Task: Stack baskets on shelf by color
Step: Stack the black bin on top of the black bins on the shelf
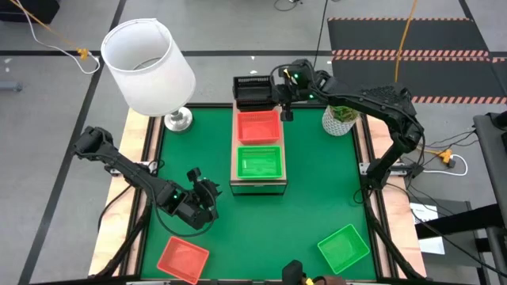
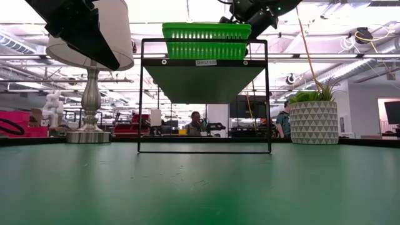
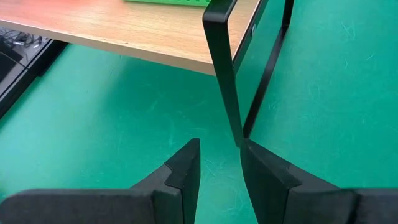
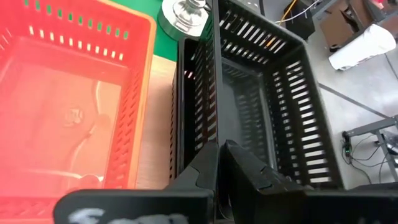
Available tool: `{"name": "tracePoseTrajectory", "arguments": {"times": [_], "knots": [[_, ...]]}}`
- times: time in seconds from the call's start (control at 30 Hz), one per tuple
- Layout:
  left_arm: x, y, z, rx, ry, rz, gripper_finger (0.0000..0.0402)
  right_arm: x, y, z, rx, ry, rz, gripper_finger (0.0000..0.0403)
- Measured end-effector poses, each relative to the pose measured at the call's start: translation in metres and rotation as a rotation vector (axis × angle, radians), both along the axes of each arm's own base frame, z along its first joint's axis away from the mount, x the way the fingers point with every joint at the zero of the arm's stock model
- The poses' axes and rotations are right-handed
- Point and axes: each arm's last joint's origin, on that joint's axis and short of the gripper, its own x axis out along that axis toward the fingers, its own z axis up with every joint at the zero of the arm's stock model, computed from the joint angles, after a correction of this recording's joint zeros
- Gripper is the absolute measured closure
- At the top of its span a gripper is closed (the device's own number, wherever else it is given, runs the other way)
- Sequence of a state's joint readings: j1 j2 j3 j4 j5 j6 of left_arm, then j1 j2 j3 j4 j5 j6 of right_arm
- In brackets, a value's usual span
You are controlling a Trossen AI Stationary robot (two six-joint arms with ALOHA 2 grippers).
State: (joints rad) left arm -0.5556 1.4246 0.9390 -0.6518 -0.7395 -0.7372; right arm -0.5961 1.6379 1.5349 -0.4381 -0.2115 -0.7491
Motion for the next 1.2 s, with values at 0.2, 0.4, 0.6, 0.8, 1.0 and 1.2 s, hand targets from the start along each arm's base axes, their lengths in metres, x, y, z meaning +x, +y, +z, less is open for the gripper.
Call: {"name": "tracePoseTrajectory", "arguments": {"times": [0.2, 0.4, 0.6, 0.8, 1.0, 1.2], "knots": [[0.0000, 0.0000, 0.0000, 0.001, 0.001, -0.001, 0.0284, -0.0002, -0.0003, 0.0000, -0.015, 0.006, 0.006, 0.0392], [-0.0001, 0.0001, -0.0001, 0.002, 0.002, -0.001, 0.0284, -0.0020, -0.0012, -0.0014, 0.017, 0.013, -0.016, 0.0392], [-0.0001, 0.0001, -0.0001, 0.001, 0.002, -0.001, 0.0284, -0.0028, -0.0008, -0.0025, 0.039, 0.020, -0.027, 0.0388], [-0.0001, 0.0001, -0.0001, 0.001, 0.002, -0.001, 0.0284, -0.0030, -0.0007, -0.0029, 0.073, 0.014, -0.051, 0.0373], [-0.0001, 0.0000, 0.0000, 0.001, 0.001, 0.000, 0.0284, -0.0036, -0.0001, -0.0039, 0.097, 0.019, -0.065, 0.0370], [0.0000, 0.0000, 0.0001, 0.000, 0.000, 0.000, 0.0284, -0.0039, -0.0008, -0.0040, 0.117, 0.014, -0.116, 0.0368]]}}
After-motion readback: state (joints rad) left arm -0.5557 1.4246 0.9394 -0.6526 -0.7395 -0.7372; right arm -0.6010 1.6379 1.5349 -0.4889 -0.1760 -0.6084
